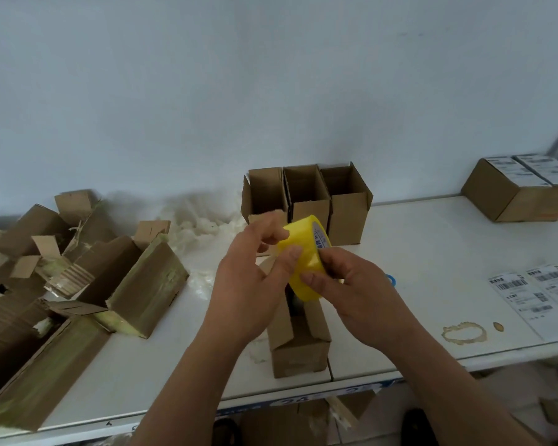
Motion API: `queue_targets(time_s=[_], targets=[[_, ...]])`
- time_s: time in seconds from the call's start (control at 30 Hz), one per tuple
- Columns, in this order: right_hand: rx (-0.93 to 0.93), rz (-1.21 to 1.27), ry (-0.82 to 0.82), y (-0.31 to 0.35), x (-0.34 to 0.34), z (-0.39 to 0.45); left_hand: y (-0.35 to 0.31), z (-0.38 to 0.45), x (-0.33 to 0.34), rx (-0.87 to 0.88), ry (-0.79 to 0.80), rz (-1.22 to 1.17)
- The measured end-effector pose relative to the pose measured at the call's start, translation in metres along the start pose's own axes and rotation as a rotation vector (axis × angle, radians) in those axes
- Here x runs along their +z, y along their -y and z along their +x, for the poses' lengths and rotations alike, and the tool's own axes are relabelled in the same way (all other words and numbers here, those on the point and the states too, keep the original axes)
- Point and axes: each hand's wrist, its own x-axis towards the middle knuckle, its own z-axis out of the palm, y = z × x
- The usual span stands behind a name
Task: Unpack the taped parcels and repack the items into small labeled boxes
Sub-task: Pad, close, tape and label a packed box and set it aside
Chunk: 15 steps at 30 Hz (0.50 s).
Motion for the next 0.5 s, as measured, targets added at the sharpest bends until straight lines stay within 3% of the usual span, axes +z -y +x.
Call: queue_targets(time_s=[0.1,0.27,0.37,0.5], targets=[[-0.006,0.048,0.007,-0.001,-0.002,-0.001,0.007,0.005,-0.004,0.025,0.077,0.042],[0.005,0.072,0.004,0.0,-0.002,-0.001,0.007,0.007,-0.002,0.062,0.002,0.005],[0.022,0.093,0.055,0.008,0.0,-0.004,-0.002,0.006,0.0,-0.016,-0.078,-0.048],[0.014,-0.089,0.088,0.017,0.003,-0.01,-0.009,0.015,-0.002,-0.122,-0.138,-0.116]])
